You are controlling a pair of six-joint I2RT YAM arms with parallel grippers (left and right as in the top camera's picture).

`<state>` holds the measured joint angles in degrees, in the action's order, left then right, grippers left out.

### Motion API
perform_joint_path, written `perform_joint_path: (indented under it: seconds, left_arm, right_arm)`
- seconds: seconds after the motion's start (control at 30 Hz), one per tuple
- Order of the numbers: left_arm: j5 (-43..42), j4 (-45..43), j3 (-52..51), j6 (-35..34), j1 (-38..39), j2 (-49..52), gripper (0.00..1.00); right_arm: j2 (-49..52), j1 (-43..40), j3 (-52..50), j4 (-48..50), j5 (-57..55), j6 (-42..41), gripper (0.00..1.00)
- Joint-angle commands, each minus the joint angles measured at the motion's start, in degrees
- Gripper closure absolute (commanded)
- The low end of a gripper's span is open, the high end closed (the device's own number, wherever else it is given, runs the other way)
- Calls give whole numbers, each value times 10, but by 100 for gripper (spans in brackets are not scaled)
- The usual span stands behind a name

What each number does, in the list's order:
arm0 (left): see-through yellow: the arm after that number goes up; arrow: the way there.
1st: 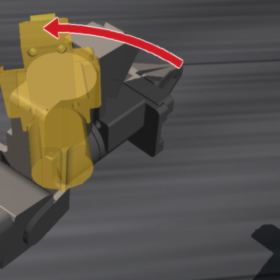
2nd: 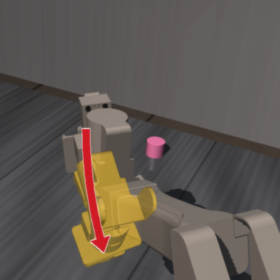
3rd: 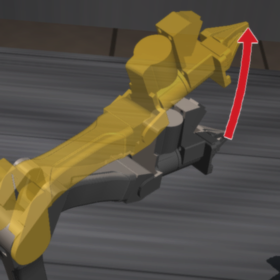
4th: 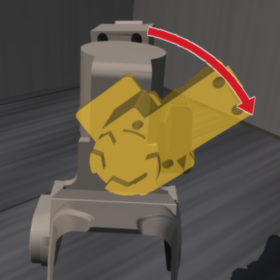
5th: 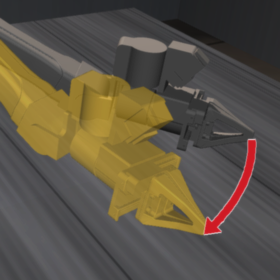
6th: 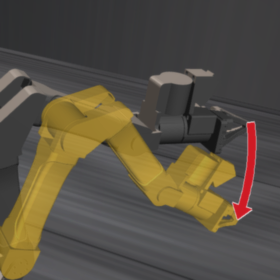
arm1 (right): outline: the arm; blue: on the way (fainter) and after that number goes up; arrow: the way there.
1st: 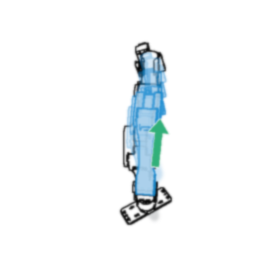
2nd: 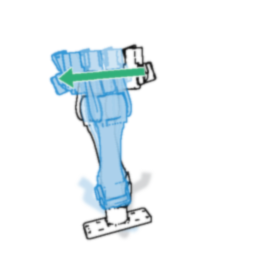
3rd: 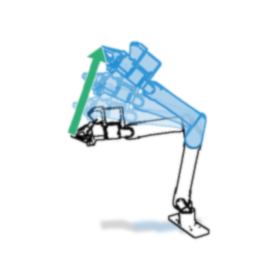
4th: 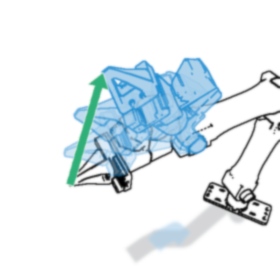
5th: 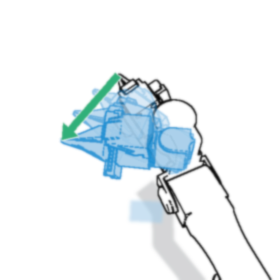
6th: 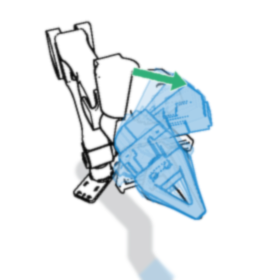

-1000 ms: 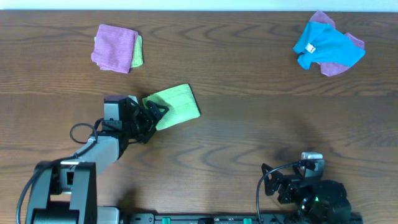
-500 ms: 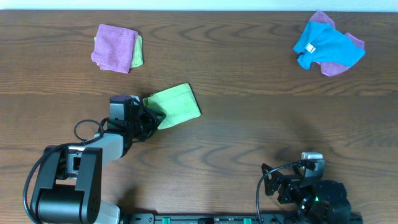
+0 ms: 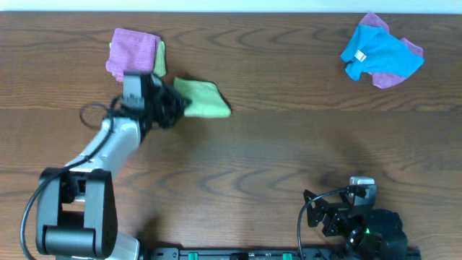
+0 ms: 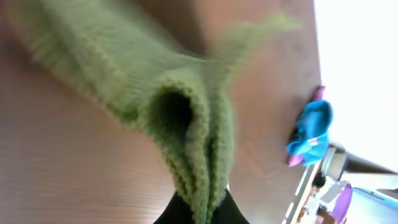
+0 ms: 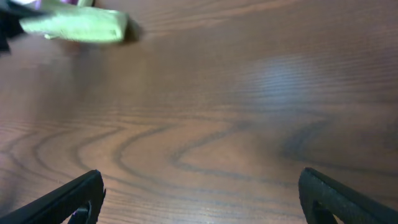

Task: Fold the cloth
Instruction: 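Lift the green cloth with the left gripper onto the pink cloth stack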

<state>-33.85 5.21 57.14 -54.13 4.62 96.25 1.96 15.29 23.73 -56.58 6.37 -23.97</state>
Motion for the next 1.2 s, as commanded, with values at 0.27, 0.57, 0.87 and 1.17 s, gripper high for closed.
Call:
perform_joint_path:
  seconds: [0.27, 0.57, 0.87, 1.17]
  left_arm:
    - [216, 125, 257, 5, -1, 0, 94]
    - [300, 124, 359, 35, -4, 78, 94]
    - [339, 125, 501, 72, -28, 203, 94]
    - [360, 124, 542, 92, -52, 244, 94]
  right_arm:
    - [-4, -6, -2, -1, -6, -9, 1]
    - [-4, -6, -2, -1, -6, -9, 1]
    - [-4, -6, -2, -1, -5, -9, 1]
    - [-4, -6, -2, -1, -6, -9, 1]
